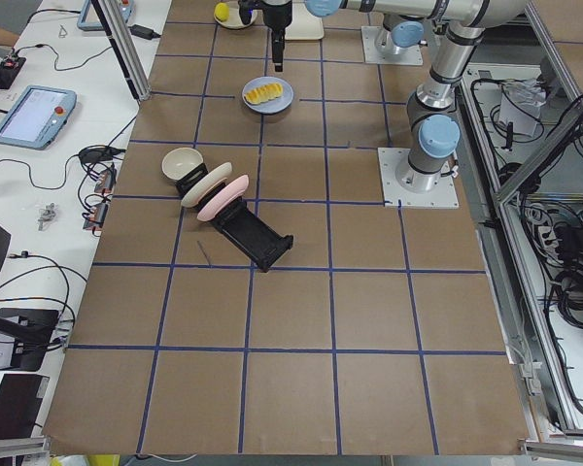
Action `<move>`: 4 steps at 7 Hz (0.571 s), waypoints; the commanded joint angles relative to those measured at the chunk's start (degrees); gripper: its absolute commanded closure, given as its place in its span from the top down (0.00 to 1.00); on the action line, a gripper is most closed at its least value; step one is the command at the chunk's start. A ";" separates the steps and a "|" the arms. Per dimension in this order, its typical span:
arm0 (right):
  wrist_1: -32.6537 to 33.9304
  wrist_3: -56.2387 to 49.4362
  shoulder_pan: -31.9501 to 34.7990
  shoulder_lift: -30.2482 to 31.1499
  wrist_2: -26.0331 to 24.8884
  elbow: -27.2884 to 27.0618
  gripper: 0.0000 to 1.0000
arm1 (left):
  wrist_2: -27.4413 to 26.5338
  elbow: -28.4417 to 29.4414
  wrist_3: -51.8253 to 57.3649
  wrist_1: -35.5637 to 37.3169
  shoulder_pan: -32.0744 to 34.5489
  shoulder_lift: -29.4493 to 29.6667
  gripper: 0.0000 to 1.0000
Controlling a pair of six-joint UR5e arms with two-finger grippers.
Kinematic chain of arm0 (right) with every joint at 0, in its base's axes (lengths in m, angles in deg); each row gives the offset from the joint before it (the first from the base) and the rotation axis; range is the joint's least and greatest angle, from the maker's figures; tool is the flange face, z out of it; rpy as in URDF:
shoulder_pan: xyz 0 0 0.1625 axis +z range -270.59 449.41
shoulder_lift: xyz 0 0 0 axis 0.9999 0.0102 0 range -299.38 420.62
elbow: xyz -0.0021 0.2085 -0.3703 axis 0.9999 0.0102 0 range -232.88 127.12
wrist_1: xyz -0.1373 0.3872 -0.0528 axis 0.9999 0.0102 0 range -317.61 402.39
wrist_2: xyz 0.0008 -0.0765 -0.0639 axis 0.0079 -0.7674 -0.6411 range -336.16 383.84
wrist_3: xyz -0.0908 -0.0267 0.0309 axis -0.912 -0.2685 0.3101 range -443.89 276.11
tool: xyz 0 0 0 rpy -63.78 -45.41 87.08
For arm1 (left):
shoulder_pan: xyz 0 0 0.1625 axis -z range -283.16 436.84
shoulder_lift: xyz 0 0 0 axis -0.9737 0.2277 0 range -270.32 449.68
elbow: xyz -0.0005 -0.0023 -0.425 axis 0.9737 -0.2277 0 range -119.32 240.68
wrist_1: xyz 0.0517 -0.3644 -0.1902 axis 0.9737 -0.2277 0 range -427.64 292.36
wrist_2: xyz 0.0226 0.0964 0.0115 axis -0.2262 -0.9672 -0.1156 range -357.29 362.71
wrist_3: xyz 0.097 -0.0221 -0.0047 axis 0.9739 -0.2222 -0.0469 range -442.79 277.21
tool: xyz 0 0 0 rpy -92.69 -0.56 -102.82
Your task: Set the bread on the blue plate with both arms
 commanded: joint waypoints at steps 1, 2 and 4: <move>0.36 -0.09 -0.03 -0.35 0.00 0.08 1.00 | 0.30 0.00 -0.07 -0.06 0.00 -0.05 1.00; 0.36 -0.09 -0.12 -0.35 0.00 0.00 1.00 | 0.22 0.00 -0.07 0.03 0.00 -0.05 1.00; 0.28 -0.17 -0.29 -0.26 -0.09 -0.09 1.00 | 0.39 -0.09 -0.07 -0.06 0.00 0.03 1.00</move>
